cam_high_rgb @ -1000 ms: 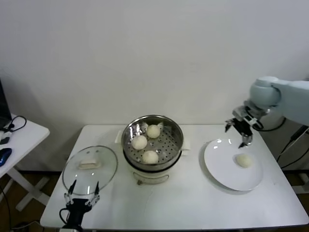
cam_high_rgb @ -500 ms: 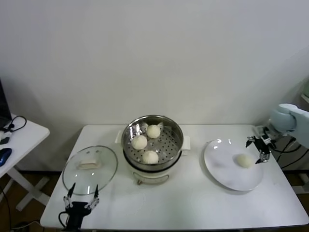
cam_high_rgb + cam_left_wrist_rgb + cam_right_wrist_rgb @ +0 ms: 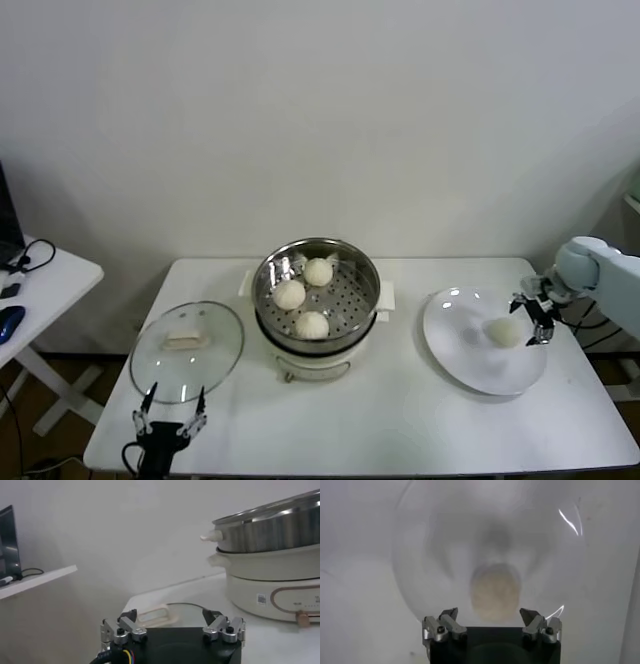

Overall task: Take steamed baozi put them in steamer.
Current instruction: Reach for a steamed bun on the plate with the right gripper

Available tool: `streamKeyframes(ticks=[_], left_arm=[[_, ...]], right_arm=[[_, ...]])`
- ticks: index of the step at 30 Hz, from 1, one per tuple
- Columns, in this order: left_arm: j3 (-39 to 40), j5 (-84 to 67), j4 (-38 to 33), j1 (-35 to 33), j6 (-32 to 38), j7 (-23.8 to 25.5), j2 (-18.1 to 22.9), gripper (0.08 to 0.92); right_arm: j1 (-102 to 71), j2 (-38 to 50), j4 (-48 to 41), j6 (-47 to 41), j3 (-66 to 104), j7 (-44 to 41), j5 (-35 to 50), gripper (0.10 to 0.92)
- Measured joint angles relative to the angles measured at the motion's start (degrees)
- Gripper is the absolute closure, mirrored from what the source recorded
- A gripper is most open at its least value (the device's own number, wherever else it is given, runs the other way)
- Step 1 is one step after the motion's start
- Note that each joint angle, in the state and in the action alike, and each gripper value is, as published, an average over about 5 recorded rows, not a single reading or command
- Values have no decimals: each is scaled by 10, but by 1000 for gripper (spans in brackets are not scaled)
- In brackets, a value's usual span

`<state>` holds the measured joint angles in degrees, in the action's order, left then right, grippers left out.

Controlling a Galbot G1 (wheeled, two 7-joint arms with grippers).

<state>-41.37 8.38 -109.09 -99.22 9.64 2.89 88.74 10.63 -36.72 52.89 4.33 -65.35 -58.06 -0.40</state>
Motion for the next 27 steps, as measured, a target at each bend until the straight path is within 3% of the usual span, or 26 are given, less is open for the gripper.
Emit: streamKeyframes(ticks=[19, 27], left_arm=[[0, 4, -2, 1, -2, 0, 0, 177], [0, 4, -2, 1, -1, 0, 0, 177]], right_arm=[[-61, -48, -61, 25, 76, 14, -47, 215], [-59, -46, -58, 22, 76, 6, -50, 412]])
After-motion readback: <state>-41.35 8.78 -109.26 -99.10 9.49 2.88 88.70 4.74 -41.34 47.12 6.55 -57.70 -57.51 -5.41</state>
